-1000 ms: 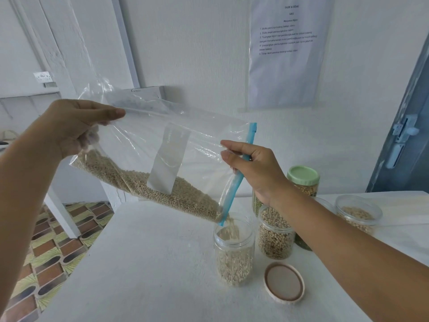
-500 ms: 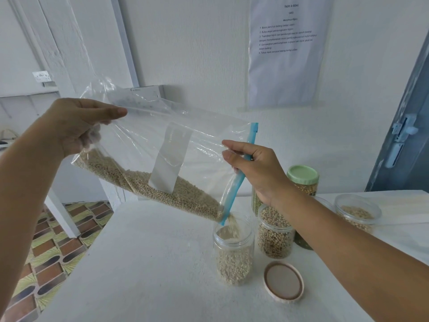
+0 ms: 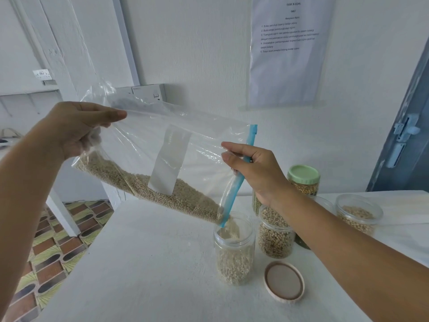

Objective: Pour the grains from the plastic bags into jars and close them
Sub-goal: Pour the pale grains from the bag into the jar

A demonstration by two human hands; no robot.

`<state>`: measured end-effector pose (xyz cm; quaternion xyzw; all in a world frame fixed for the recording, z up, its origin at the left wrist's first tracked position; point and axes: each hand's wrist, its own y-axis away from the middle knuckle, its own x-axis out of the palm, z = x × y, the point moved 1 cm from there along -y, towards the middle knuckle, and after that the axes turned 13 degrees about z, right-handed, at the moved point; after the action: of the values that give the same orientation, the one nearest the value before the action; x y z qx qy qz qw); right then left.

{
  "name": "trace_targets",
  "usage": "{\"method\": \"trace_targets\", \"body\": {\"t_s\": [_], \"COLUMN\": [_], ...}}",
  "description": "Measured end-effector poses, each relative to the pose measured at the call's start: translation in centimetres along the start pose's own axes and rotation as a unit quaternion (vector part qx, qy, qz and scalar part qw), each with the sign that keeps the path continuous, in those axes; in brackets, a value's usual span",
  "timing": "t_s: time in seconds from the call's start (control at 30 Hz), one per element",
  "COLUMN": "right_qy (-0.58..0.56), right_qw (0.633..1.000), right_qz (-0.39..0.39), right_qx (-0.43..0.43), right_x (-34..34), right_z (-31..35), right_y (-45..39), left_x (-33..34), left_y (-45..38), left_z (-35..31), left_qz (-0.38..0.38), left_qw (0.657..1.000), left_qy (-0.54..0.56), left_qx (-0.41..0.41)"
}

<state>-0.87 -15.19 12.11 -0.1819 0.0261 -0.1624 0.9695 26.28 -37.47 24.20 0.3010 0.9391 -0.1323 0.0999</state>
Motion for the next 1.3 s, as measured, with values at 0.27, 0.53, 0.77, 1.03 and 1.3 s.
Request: {"method": "trace_targets", "body": {"t_s": [0.27, 0.53, 0.77, 1.03, 1.3], "right_qy": [0.002, -0.002, 0.002, 0.009, 0.005], "right_qw": [1.000, 1.000, 1.000, 1.000, 1.000], "right_qz": [-0.004, -0.005, -0.006, -0.013, -0.013], "right_qx": [-0.003, 0.004, 0.003, 0.006, 0.008], "right_x": [0.07, -0.08, -0.15, -0.32, -0.58], "right_z": [0.12, -0.37, -0.37, -0.54, -0.73], "right_y": [-0.35, -0.27, -0.38, -0.23, -0.06], "left_x": [0.28, 0.67, 0.50, 0.40, 1.01], "left_y": [0.12, 0.03, -0.15, -0.27, 0.32], "left_z": [-0.65, -0.22, -0.41, -0.06, 0.02], "left_qz": [-0.009, -0.014, -0.006, -0.001, 0.009], "left_qw": [1.000, 1.000, 1.000, 1.000, 1.000], "left_qy": [0.020, 0.014, 0.002, -0.002, 0.006], "left_qx": [-0.002, -0.008, -0.001, 0.002, -0.001]}}
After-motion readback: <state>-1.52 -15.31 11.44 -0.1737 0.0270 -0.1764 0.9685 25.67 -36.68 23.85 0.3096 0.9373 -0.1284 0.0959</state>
